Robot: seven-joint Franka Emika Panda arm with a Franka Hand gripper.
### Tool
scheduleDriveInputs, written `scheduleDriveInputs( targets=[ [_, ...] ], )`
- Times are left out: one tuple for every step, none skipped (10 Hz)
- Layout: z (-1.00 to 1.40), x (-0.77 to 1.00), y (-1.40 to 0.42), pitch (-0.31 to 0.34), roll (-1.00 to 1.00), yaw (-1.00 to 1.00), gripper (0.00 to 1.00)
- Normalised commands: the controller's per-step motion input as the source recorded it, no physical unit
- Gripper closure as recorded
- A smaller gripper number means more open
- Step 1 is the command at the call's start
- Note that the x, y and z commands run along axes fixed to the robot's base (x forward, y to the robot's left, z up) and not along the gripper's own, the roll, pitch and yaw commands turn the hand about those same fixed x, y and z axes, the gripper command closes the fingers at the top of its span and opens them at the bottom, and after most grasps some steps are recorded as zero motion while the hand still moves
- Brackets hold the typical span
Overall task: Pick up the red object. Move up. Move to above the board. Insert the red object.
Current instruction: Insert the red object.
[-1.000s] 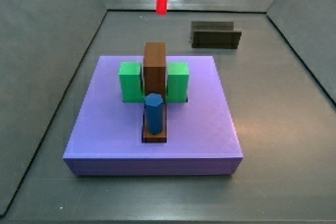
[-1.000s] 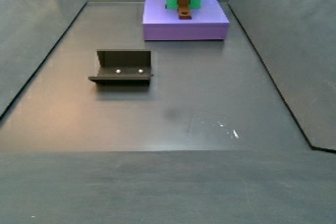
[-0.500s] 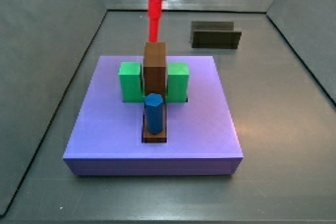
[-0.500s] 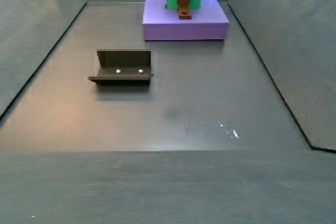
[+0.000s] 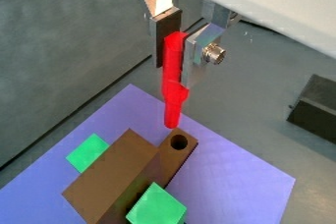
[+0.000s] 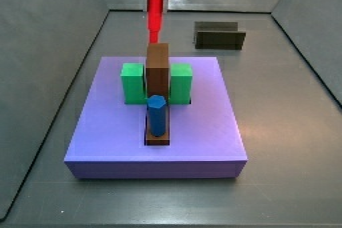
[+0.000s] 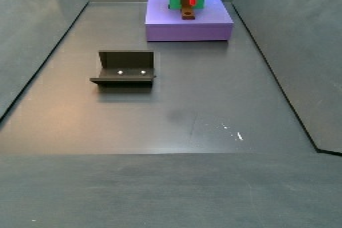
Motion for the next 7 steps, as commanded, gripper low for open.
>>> scheduleDriveInputs(
  targets=[
    [-0.21, 0.00, 0.00, 0.000, -0.07, 0.00, 1.00],
    [-0.21, 0.00, 0.00, 0.000, -0.07, 0.00, 1.00],
    [-0.13, 0.10, 0.00, 0.000, -0.03, 0.00, 1.00],
    [0.00, 0.11, -0.01, -0.043, 0.00, 0.00, 1.00],
    [0.00, 0.09, 0.00, -0.076, 0.00, 0.00, 1.00],
    [0.00, 0.11, 0.00, -0.059, 0.00, 0.00, 1.00],
    [0.00, 0.20, 0.00, -0.049, 0.00, 0.00, 1.00]
  ],
)
